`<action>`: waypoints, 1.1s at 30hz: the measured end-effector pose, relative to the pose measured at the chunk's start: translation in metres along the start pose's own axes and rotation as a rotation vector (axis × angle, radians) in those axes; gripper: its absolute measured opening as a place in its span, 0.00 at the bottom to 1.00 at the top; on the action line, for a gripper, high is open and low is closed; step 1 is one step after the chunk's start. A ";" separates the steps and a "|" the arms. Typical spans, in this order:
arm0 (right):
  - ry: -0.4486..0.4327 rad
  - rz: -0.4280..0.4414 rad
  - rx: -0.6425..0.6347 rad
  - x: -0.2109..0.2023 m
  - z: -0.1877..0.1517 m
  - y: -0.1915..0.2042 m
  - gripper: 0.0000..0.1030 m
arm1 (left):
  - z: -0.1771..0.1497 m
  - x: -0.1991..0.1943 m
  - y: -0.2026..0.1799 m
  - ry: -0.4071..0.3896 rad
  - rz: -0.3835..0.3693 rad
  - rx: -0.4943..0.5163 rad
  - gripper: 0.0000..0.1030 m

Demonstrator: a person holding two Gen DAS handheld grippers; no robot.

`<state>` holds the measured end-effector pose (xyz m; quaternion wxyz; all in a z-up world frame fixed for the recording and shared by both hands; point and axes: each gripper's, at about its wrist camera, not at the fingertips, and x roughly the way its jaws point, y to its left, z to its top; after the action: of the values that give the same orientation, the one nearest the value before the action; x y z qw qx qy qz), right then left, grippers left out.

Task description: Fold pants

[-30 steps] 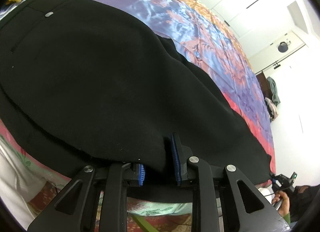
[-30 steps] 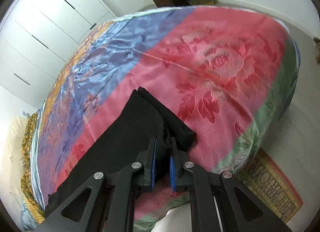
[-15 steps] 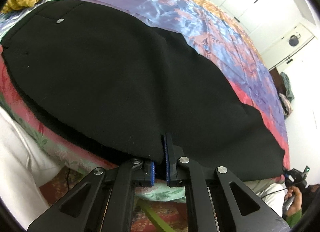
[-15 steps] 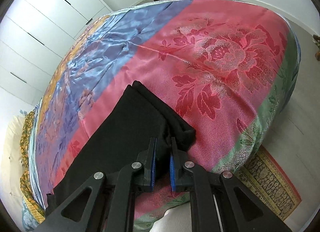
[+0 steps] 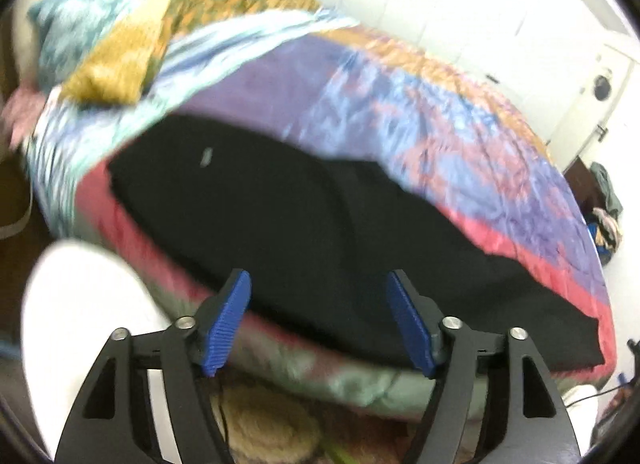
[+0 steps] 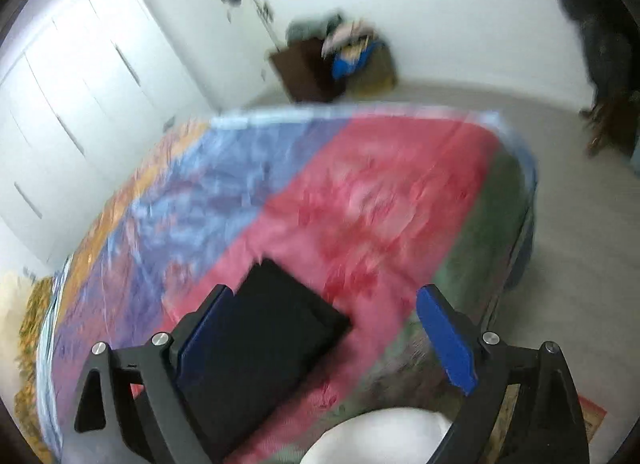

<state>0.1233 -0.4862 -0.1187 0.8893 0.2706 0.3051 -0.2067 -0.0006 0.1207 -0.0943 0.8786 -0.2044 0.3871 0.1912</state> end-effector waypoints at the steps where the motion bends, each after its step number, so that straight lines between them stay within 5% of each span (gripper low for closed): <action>1: 0.003 0.015 -0.042 -0.004 -0.002 0.009 0.89 | 0.014 0.009 -0.004 -0.001 -0.017 0.038 0.76; 3: 0.038 0.056 -0.133 -0.005 -0.011 0.032 0.89 | 0.031 0.032 -0.009 0.002 -0.019 0.090 0.76; 6: 0.096 0.155 -0.249 -0.001 -0.031 0.068 0.89 | 0.051 0.093 -0.012 0.038 0.076 0.182 0.76; 9: 0.215 0.300 -0.363 0.014 -0.064 0.110 0.89 | 0.047 0.144 0.007 0.221 0.256 0.203 0.51; 11: 0.293 0.328 -0.410 0.028 -0.085 0.124 0.89 | 0.035 0.147 0.027 0.256 0.334 0.170 0.49; 14: 0.442 0.275 -0.417 0.061 -0.112 0.131 0.90 | 0.023 0.124 0.034 0.214 0.417 0.200 0.55; 16: 0.454 0.269 -0.403 0.068 -0.113 0.129 0.91 | 0.019 0.114 0.039 0.204 0.444 0.191 0.76; 21: 0.445 0.282 -0.413 0.070 -0.117 0.128 0.97 | 0.028 0.089 0.034 0.151 0.332 0.143 0.77; 28: 0.434 0.276 -0.413 0.067 -0.113 0.131 0.97 | 0.050 0.121 -0.027 0.086 0.096 0.288 0.82; 33: 0.513 0.334 -0.412 0.074 -0.095 0.131 0.97 | 0.041 0.183 -0.002 0.184 0.125 0.145 0.85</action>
<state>0.2061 -0.3431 -0.1839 0.8411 0.1751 0.5052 0.0816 0.1392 0.1721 -0.2073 0.8381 -0.1324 0.4908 0.1977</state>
